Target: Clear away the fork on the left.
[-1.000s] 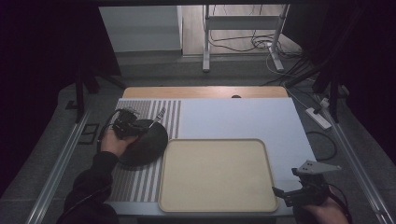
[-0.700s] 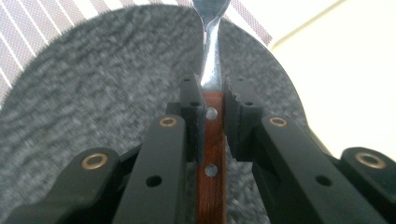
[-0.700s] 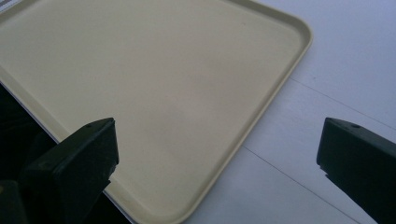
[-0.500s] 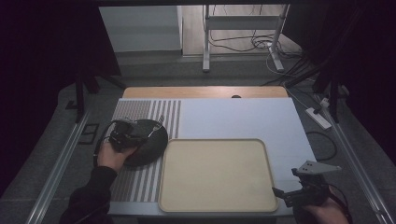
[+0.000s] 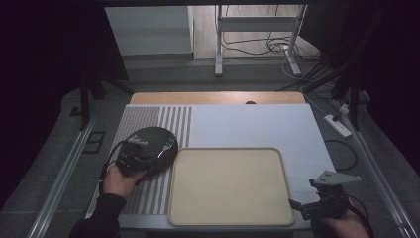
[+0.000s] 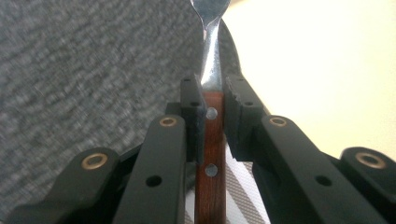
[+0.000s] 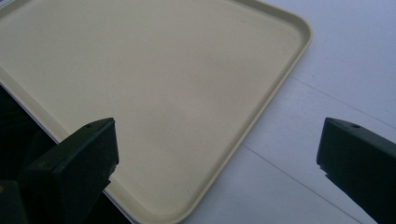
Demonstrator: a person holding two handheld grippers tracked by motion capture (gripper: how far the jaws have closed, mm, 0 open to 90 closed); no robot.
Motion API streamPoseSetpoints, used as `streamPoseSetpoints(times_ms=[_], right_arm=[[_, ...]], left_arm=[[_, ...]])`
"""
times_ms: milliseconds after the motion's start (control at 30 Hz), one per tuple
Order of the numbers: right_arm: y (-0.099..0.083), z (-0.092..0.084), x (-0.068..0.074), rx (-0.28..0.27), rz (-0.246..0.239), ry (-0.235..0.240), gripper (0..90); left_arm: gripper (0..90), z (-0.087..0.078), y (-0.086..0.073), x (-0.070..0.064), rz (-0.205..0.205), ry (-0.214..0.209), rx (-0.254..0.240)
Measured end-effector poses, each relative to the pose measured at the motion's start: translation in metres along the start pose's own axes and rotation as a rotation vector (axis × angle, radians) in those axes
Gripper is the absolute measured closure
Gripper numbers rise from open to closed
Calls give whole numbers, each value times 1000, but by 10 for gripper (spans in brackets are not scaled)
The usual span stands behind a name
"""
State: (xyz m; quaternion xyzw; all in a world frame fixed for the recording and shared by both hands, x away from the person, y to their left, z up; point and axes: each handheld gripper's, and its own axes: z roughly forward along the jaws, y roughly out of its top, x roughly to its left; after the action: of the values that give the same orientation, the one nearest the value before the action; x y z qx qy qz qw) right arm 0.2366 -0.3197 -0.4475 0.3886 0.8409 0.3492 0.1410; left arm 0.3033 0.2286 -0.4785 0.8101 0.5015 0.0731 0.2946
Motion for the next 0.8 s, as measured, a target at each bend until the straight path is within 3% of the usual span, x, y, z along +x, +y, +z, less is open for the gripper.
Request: streamPoseSetpoints(times_ms=[200, 233, 500, 800], right_arm=[[0, 0, 0, -1, 0, 0, 0], [0, 0, 0, -1, 0, -1, 0], [0, 0, 0, 0, -3, -2, 0], [0, 0, 0, 1, -4, -2, 0]], left_arm=[[783, 0, -4, -13, -11, -16, -2], [783, 3, -2, -19, 0, -41, -6], [783, 15, 9, -43, 49, -81, 2], [783, 36, 21, -64, 75, -104, 27]])
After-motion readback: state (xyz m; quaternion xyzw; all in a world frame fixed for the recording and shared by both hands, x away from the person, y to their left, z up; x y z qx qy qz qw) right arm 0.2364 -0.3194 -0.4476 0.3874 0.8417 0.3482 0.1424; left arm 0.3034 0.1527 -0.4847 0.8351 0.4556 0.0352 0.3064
